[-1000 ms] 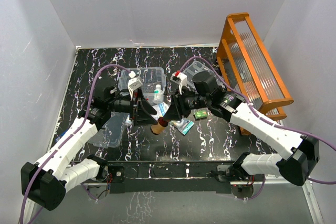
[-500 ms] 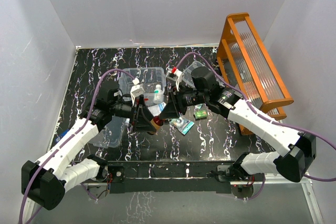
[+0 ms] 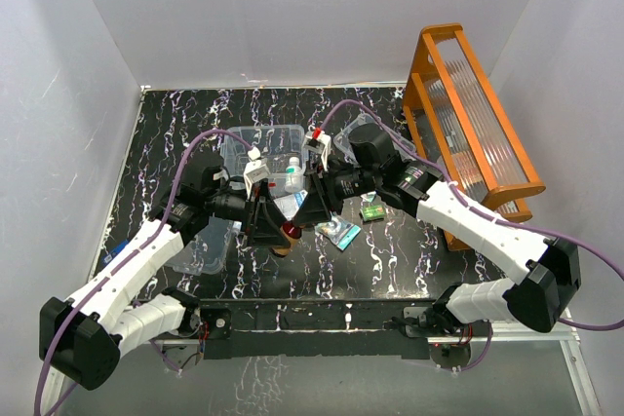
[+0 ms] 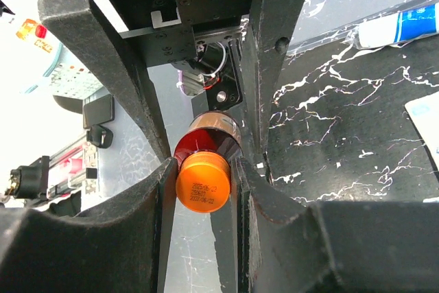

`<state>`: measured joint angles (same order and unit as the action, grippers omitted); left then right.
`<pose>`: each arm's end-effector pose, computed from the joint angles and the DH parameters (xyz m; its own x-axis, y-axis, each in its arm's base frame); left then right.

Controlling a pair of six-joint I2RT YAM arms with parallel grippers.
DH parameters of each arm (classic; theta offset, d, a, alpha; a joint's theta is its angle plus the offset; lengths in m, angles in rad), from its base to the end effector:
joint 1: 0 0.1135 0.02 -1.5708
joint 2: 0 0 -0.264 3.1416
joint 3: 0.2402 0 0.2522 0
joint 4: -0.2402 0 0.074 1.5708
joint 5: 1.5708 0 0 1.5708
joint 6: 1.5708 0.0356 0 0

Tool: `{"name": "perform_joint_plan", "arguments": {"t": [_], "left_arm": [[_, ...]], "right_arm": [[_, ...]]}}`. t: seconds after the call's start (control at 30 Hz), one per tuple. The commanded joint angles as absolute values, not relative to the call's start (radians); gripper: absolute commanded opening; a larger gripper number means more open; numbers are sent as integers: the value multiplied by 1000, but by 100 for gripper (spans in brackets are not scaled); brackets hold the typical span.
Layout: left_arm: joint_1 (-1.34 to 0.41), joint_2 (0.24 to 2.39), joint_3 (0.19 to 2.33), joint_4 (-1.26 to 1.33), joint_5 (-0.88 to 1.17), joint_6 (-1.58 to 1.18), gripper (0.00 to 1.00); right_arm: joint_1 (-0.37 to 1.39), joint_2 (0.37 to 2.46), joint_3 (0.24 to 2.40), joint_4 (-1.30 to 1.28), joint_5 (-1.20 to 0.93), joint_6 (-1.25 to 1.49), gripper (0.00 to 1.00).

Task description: Organize the medicine kit

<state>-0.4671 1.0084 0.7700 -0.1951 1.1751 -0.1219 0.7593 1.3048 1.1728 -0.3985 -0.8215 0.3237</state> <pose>0.1736 -0.1244 0.3004 -0.4843 0.1917 -0.8536 0.8688 -0.0097 -0.4951 0.1896 0.2158 0.3457 -0.6428 -0.3114 -0.6999 -0.7621 0.1670 0.6256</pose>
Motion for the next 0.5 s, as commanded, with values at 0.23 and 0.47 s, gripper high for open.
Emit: {"name": "perform_joint_plan", "arguments": {"t": [0.23, 0.47], "left_arm": [[-499, 1003, 771, -202, 1210, -88, 47], [-501, 1010, 796, -240, 1135, -50, 31]], "right_arm": [[764, 1294, 1222, -279, -872, 378, 8], [762, 1270, 1215, -279, -793, 383, 49]]}}
